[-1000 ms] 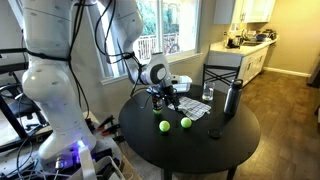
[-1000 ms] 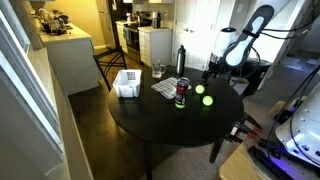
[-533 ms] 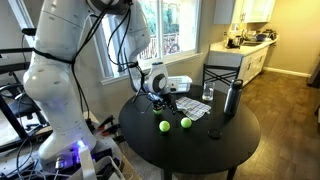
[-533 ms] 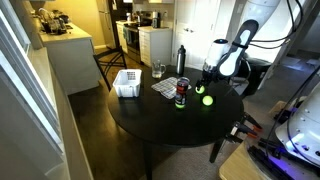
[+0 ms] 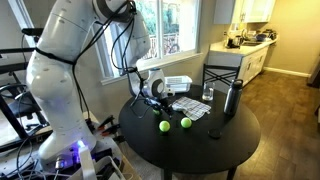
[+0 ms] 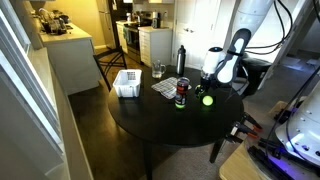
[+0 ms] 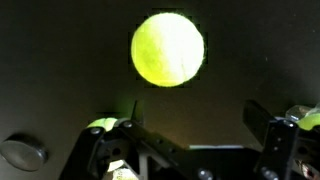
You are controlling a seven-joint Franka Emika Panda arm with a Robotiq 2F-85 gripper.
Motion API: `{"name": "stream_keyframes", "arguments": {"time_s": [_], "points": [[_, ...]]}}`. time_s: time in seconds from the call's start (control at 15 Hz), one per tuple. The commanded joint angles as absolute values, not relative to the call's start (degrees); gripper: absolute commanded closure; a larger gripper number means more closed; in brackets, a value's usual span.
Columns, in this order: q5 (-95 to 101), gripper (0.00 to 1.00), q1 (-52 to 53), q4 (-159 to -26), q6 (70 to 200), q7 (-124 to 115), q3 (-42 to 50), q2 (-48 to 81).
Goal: Put the closest ball in the container
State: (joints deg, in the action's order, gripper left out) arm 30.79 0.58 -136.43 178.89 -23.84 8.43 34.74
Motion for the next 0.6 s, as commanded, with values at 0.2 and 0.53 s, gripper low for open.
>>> {"name": "stream_keyframes", "arguments": {"time_s": [0.2, 0.53], "points": [[31.28, 0.00, 4.96, -137.77, 180.23, -24.94, 13.74, 37.47], [31.08, 0.00, 6.02, -138.04, 180.49, -24.61, 14.66, 39.23]]}}
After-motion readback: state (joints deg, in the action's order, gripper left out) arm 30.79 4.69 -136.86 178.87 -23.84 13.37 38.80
